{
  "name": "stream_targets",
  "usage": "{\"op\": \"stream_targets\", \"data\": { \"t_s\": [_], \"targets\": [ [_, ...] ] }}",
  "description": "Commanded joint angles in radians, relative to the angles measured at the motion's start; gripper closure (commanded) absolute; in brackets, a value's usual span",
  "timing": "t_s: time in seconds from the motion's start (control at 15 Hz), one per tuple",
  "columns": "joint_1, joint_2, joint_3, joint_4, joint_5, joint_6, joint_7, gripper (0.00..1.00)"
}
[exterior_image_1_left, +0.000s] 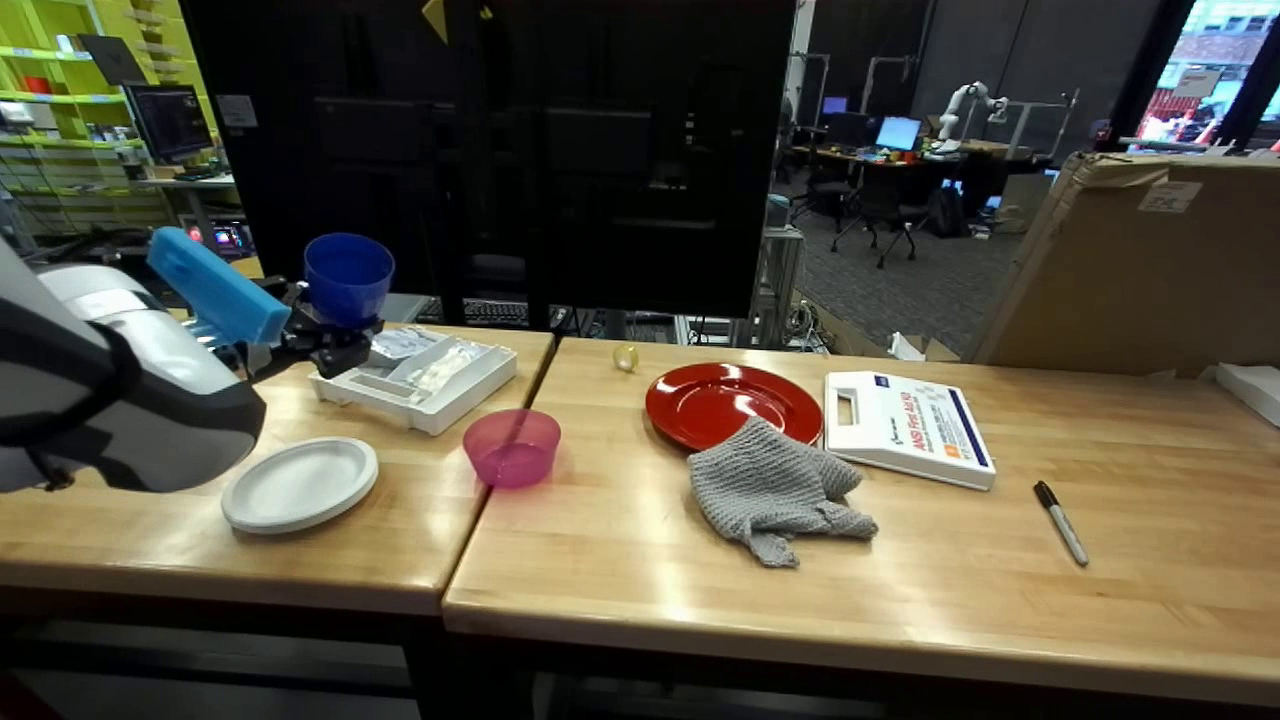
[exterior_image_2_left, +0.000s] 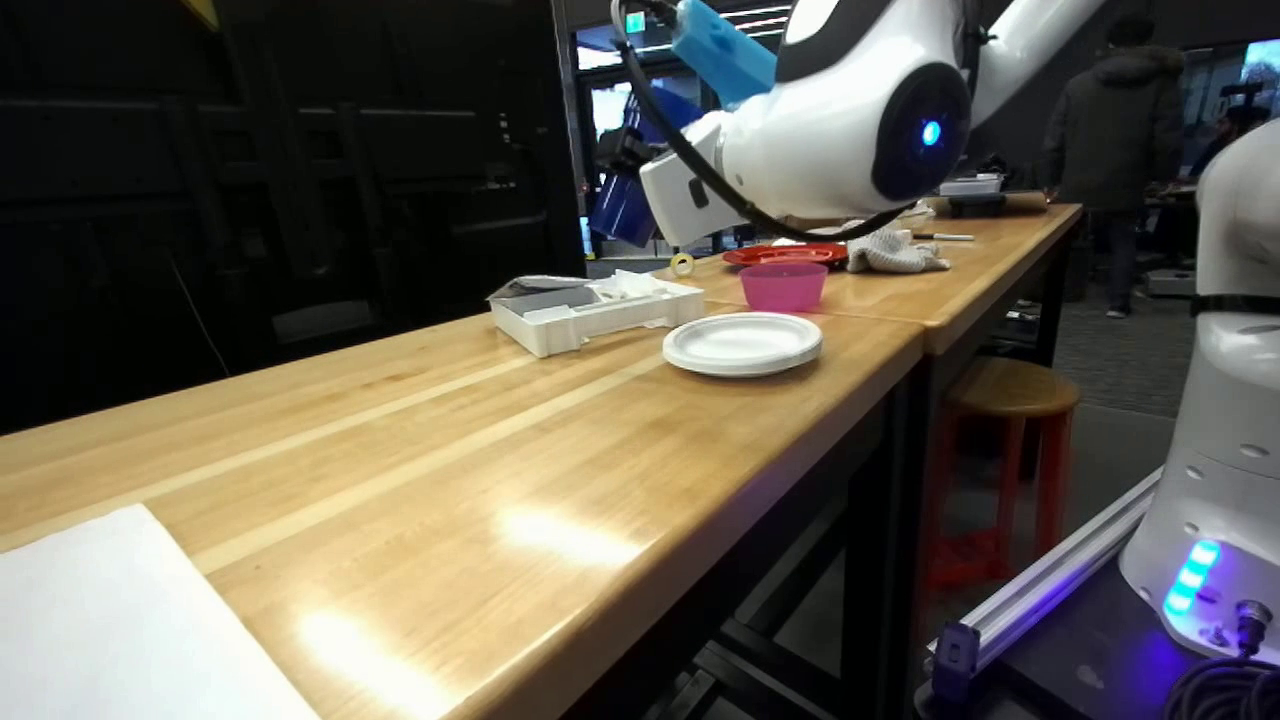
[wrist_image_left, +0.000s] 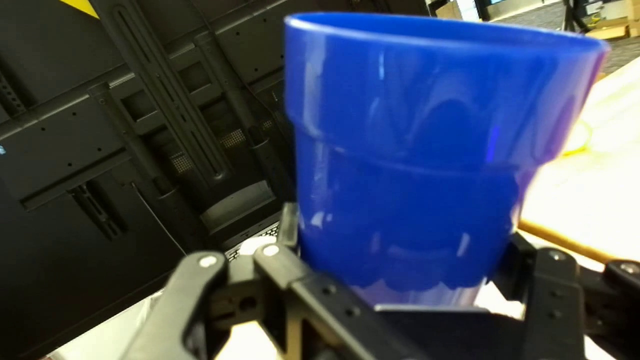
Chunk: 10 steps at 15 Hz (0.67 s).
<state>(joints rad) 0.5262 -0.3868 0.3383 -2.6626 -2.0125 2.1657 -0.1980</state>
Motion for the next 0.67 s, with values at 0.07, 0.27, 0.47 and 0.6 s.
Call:
{"op": "stream_targets", "data": {
  "t_s": [0.07, 0.27, 0.47, 0.6],
  "targets": [
    [-0.052, -0.092, -0.04, -0.02, -0.083, 0.106, -0.032, 0.42],
    [-0.071, -0.102, -0.049, -0.016, -0.095, 0.131, -0.042, 0.42],
    [-0.081, -0.11, -0.05, -0.022, -0.086, 0.136, -0.054, 0.42],
    [-0.08, -0.068, -0.035, -0.009, -0.076, 0.108, -0.03, 0.17]
  ]
}}
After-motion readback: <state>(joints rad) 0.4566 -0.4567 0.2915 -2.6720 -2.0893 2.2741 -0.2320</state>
